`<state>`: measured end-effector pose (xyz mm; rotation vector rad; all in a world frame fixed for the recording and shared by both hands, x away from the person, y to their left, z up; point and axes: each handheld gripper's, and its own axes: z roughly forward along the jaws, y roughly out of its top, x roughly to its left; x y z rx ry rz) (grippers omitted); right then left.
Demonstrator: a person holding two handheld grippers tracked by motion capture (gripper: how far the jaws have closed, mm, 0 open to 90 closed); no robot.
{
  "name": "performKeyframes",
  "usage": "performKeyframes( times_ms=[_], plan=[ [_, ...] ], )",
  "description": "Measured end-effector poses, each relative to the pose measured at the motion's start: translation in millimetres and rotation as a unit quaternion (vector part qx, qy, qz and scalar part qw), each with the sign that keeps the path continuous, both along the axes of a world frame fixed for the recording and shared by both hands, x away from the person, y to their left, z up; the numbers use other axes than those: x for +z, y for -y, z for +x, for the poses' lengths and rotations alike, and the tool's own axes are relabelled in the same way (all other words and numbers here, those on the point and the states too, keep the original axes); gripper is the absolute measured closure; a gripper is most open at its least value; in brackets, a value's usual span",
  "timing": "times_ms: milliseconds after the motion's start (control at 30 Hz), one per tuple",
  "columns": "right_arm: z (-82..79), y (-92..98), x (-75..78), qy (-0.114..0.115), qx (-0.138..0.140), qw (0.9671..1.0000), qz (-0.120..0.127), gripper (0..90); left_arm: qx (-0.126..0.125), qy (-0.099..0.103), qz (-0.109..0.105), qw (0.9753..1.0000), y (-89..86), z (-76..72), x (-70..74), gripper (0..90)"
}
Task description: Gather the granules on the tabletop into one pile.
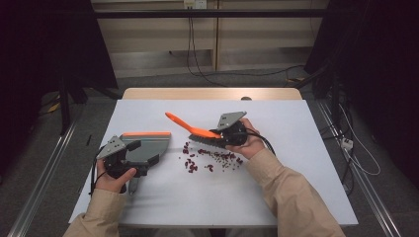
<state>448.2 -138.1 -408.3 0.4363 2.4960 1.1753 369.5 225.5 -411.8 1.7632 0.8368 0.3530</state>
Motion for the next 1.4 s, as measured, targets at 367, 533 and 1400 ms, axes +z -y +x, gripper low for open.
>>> performKeyframes(
  times_ms=[367, 533, 1400],
  plan=[
    [28.2, -31.7, -14.0, -0.008, 0.03, 0.9993, -0.021, 71.4, 0.004, -0.003, 0.0, 1.0, -2.9, 1.3, -0.6, 4.6],
    [17.4, -32.6, -11.4, -0.006, 0.051, 0.9978, -0.042, 71.4, 0.007, -0.002, -0.001, 1.0, -4.7, 0.9, -0.4, 4.6],
    [-17.5, -1.8, 15.6, -0.03, -0.07, 0.9941, 0.077, 71.4, 0.0, -0.003, 0.008, 1.0, -0.2, 2.4, -2.6, 4.6]
  ],
)
